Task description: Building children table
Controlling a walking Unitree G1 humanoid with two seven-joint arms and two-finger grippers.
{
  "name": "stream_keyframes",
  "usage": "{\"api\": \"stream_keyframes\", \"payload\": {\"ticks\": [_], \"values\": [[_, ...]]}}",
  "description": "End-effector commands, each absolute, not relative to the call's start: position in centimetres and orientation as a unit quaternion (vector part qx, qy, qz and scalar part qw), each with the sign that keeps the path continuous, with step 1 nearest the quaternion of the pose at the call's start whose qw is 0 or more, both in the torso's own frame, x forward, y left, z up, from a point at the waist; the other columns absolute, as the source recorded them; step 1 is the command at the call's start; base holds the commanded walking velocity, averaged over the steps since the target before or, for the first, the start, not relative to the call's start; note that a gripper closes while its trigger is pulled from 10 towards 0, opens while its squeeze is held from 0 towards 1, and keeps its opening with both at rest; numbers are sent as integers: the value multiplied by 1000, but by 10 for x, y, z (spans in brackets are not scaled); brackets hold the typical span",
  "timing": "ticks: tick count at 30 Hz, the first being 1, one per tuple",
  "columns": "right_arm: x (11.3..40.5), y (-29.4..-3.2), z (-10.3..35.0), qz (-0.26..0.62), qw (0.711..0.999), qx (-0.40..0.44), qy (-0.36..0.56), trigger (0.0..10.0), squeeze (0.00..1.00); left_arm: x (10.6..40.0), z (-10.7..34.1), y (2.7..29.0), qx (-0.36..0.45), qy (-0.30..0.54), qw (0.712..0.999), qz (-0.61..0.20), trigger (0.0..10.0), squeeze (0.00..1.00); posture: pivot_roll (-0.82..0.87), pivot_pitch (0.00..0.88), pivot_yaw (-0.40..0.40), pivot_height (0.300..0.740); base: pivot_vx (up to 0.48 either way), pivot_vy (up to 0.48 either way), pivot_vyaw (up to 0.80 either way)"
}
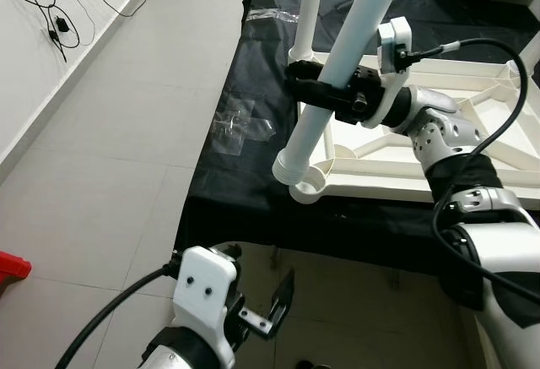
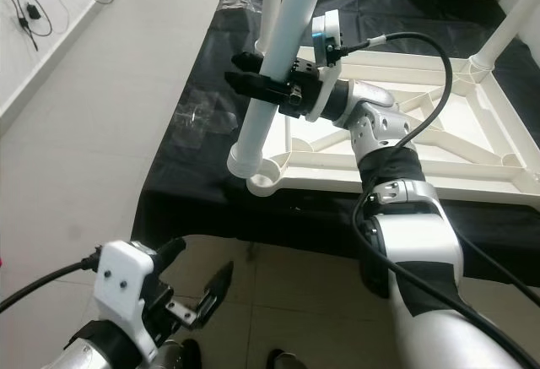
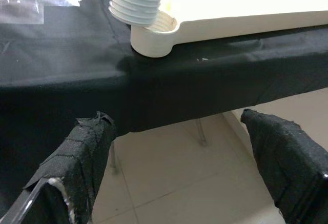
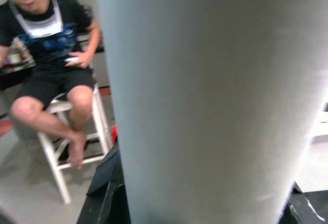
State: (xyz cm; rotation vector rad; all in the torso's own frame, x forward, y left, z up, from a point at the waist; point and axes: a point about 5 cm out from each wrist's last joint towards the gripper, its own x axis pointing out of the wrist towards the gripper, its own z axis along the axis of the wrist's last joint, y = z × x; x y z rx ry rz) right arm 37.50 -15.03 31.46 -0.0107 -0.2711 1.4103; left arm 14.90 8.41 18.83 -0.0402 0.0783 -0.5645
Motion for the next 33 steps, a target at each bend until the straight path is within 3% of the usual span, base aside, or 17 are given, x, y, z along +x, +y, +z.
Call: {"api": "stream_keyframes", "payload": {"ticks": [1, 21, 33], "values": [[377, -153, 295, 650, 756, -9, -78, 10000, 0, 146, 188, 84, -15, 42, 957, -287, 10000, 0, 149, 288, -54, 740, 0, 0, 0], [379, -165, 284, 634, 769, -68, -40, 10000, 0, 144, 185, 82, -23, 45, 957, -287, 10000, 0, 145, 282, -59, 740, 0, 0, 0], [376, -144, 270, 674, 735, -67, -28, 10000, 0, 142, 186, 81, -26, 45, 957, -285, 10000, 0, 144, 287, -60, 740, 0, 0, 0]]}}
